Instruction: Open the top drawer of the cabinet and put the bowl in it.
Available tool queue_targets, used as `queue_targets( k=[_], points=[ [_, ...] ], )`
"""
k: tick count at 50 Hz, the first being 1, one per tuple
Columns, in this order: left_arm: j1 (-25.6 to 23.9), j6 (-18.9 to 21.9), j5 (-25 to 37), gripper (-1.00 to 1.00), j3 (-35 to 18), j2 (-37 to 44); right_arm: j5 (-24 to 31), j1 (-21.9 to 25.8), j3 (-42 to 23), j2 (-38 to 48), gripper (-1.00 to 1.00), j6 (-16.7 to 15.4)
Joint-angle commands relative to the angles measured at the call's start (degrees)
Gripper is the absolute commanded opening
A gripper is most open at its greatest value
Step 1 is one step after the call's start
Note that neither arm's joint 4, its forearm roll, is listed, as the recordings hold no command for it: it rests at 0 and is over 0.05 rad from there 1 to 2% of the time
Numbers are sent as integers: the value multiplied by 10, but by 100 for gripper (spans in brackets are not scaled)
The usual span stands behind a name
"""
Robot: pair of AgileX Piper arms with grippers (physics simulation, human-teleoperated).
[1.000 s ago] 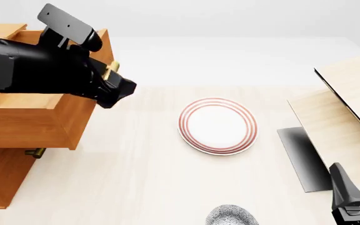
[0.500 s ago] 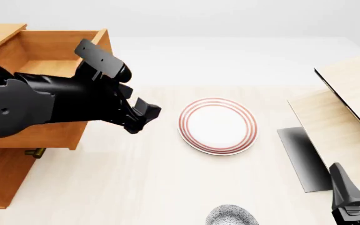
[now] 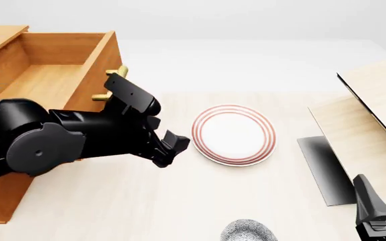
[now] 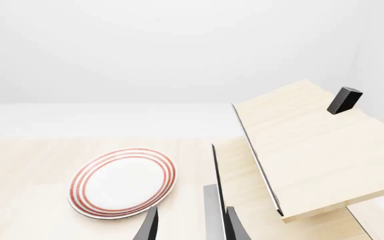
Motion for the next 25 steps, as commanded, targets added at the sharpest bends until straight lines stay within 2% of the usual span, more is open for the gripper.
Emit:
queue_targets(
  k=[1,2,4,6,8,9,11,12,21,25],
  points=[
    [-33,-21,-34,100,9,35,0,0,0,0,100,0],
    [-48,-45,-41,100,0,48,0,0,0,0,100,0],
    [-42,-25,-46,100,9,51,0,0,0,0,100,0],
    [-60,-45,-53,100,-2,69,0,0,0,0,100,0],
    [-51,-34,-57,100,9,64,0,0,0,0,100,0],
    [-59,-50,-63,100,6,71,0,0,0,0,100,0],
    [-49,-35,-67,100,21,67,0,0,0,0,100,0],
    [-63,-52,-74,100,15,79,0,0,0,0,100,0],
    [-62,-57,-100,100,37,90,0,0,0,0,100,0],
    [-78,-62,-115,100,33,122,0,0,0,0,100,0]
  ],
)
